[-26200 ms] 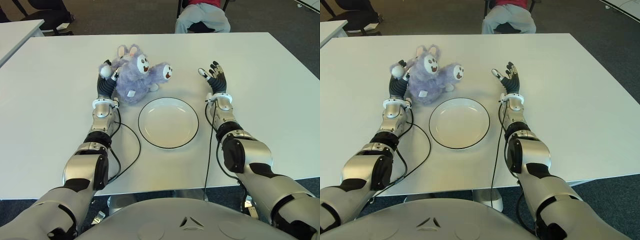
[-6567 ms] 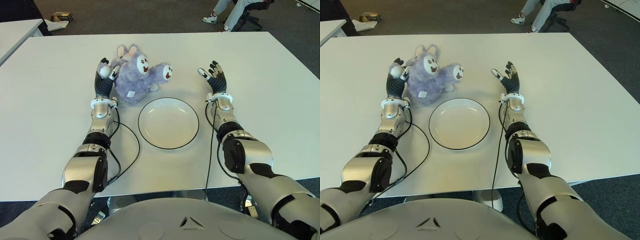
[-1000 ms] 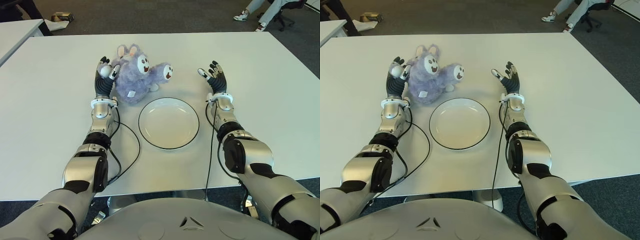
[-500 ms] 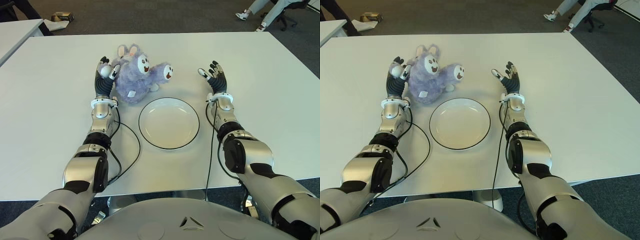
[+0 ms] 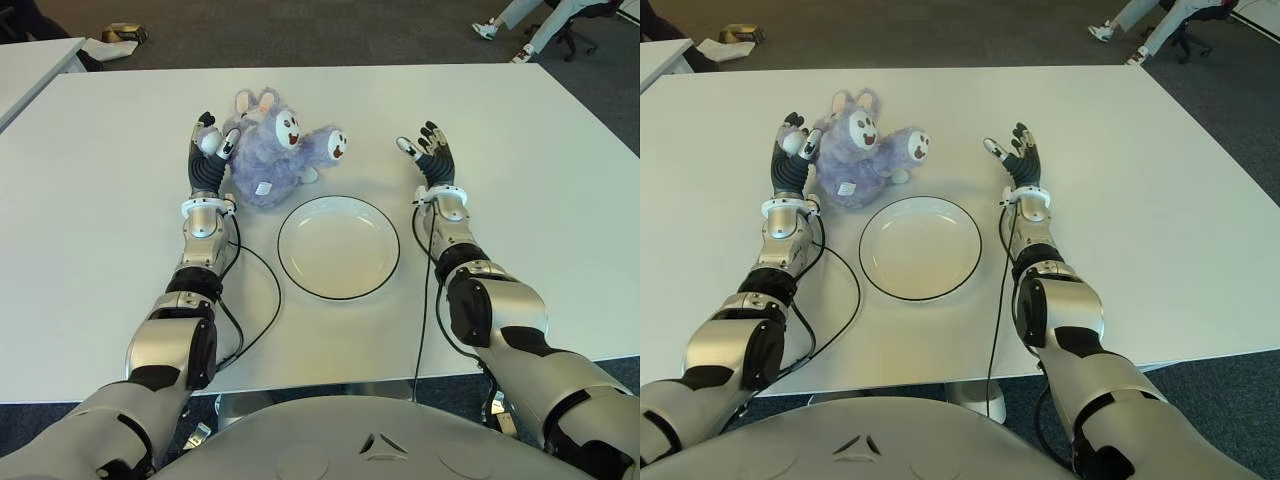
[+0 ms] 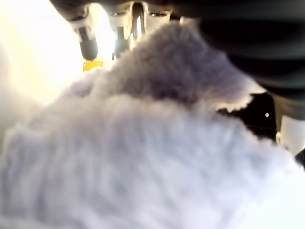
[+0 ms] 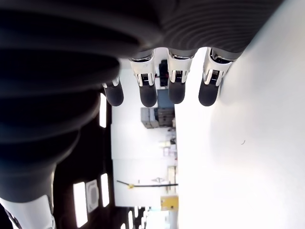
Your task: Put the doll into the plate.
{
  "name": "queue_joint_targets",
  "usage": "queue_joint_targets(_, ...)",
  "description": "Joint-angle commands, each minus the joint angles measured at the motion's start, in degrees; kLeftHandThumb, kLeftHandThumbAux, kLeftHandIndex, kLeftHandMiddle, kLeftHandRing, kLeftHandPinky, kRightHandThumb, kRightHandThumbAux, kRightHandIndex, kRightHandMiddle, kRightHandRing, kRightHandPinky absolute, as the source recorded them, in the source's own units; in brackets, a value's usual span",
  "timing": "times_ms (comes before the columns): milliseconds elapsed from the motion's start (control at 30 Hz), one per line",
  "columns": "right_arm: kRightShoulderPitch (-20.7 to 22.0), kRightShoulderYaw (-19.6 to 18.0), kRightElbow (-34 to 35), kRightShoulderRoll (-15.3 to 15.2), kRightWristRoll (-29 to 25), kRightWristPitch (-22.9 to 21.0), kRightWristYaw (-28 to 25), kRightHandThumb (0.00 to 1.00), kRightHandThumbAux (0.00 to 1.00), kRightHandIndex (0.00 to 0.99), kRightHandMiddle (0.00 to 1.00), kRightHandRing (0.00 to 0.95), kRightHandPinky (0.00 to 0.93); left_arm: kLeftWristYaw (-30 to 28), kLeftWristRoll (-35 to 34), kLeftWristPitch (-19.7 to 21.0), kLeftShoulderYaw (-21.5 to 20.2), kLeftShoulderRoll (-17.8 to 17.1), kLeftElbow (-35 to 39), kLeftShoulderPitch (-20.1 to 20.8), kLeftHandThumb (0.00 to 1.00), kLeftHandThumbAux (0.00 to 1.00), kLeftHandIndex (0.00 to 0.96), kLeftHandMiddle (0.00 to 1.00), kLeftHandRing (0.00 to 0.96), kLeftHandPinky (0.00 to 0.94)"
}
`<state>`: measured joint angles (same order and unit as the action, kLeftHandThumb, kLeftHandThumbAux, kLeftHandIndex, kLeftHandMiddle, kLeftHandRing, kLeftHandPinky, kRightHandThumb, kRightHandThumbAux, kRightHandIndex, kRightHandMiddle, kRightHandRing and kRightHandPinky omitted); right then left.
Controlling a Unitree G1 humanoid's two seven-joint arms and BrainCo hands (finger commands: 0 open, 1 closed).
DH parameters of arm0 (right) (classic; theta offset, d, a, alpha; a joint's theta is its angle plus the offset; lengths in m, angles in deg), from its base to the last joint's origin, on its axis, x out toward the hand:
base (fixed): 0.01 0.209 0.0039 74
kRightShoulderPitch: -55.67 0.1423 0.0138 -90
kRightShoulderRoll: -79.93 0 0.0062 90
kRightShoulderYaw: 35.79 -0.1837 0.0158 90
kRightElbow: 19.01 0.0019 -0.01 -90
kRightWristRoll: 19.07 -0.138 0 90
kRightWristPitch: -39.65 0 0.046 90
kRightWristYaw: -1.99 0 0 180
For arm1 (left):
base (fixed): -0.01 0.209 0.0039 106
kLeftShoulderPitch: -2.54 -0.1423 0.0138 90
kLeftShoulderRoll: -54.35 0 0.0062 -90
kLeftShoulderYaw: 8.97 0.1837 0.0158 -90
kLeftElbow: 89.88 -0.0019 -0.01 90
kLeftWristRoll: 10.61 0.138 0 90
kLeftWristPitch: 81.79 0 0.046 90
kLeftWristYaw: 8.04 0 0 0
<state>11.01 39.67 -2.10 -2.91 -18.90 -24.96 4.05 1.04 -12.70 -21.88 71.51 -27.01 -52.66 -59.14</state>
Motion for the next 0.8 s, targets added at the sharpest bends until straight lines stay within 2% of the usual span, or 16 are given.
queue_joint_targets(33, -4.8, -0.2, -2.7, 1.1, -0.4, -2.3, -0.2, 0.056, 0.696, 0.014, 0.046, 0.039, 0.037, 0.9, 1.6, 1.4, 1.1, 2.0, -2.9, -7.2, 0.000, 0.480, 0.000, 0.089, 0.076, 0.051)
queue_joint_targets(800, -5.1, 0.2, -2.7, 1.4, 0.0, -2.3, 0.4, 0.054, 0.692, 0.012, 0.035, 0.028, 0.019, 0.4, 0.8, 2.1, 1.0, 1.7, -2.2, -7.9, 0.000, 0.494, 0.000, 0.110, 0.099, 0.080)
